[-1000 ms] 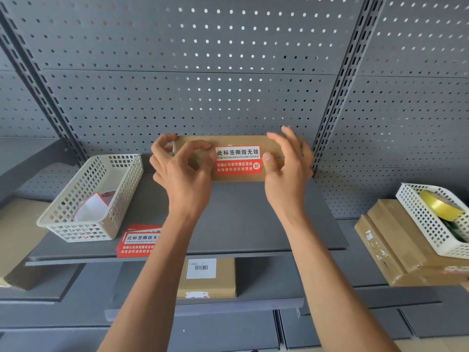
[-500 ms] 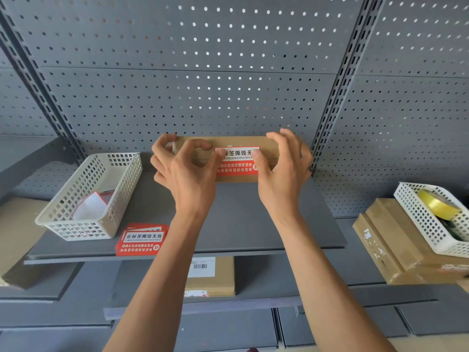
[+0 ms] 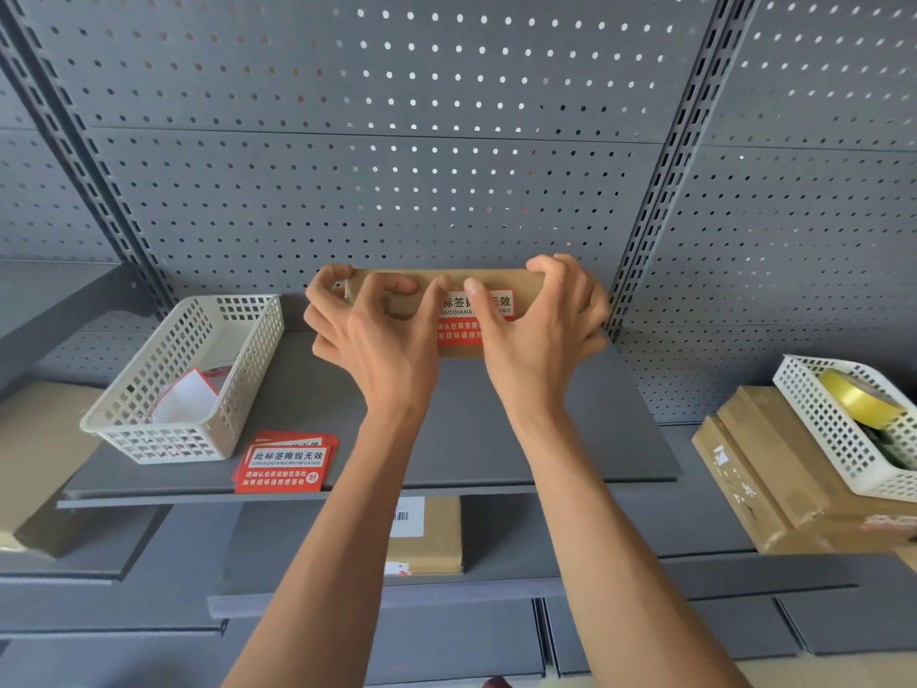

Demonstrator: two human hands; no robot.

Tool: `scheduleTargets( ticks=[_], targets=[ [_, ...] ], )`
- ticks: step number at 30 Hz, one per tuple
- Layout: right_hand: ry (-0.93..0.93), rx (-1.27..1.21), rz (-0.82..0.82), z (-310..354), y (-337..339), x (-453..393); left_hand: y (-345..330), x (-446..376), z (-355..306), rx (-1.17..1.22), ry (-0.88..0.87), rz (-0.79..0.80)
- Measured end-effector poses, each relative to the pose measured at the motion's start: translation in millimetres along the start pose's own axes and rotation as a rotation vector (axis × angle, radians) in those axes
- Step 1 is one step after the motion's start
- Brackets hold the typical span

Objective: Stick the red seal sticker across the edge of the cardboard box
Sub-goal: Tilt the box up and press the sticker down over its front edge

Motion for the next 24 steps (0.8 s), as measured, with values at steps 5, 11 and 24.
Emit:
scheduleTargets(
  ticks=[5,11,24],
  targets=[
    [0.006,0.004,-0.014,-3,-4,-1,-2,-2,3,-0.012,-0.007,0.0],
    [0.046,-0.067,-0.006,-13,2,-7,3,-4,4,-0.002,-0.017,0.067],
    [0.247,-0.099,0.196,-36,8,-13,18,-8,10,-0.012,-0.101,0.244]
  ],
)
Point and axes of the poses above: each hand's wrist, its own x-axis away from the middle knuckle, its own y-axis out of the back of the hand, z = x × y, the point moved 3 cm from there along -x, towards the middle knuckle, and after that the axes turned 13 degrees about x, right-handed, at the moved point
